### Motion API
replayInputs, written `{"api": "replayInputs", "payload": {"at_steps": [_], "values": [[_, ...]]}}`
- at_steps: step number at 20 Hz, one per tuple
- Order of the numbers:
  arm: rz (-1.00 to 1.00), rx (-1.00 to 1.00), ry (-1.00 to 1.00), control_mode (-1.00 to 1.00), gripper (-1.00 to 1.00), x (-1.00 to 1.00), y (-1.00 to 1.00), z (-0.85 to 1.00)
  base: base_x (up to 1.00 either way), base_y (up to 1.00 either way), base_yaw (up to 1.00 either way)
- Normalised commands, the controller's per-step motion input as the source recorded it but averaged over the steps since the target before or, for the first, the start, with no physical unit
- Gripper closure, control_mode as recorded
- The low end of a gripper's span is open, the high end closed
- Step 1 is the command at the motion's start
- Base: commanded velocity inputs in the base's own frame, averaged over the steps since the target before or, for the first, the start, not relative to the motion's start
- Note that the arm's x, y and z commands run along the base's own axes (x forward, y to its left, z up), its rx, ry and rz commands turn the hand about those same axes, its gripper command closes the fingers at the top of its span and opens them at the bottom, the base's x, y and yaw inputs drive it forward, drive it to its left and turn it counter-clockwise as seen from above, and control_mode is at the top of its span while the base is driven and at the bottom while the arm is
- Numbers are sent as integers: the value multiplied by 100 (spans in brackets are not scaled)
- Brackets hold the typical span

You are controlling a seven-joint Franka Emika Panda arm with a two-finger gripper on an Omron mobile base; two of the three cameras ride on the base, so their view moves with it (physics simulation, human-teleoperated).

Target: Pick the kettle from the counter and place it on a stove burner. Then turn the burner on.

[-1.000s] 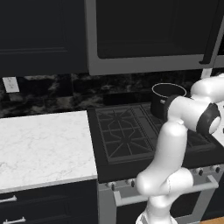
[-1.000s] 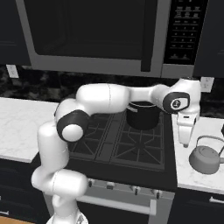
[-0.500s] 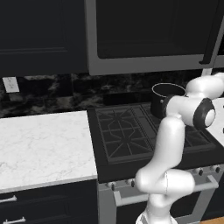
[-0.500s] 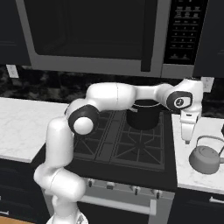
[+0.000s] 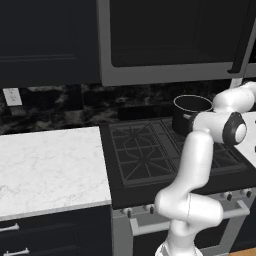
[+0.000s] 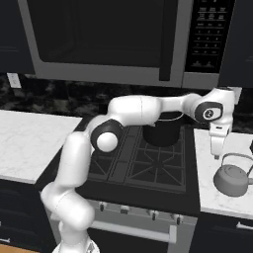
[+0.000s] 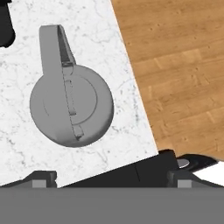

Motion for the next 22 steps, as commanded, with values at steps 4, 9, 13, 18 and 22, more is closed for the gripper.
{"api": "replayInputs", "payload": {"at_steps": [4,9,13,18,22], "values": [[0,0,0,-100,-100,23,-8,-48,0,0,0],[0,0,-3,-100,-100,6,-10,-20,0,0,0],[0,0,-7,-100,-100,3,-23,0,0,0,0],[1,0,-2,-100,-100,12,-20,0,0,0,0],[0,0,0,-100,-100,0,-16,-1,0,0,0]]}}
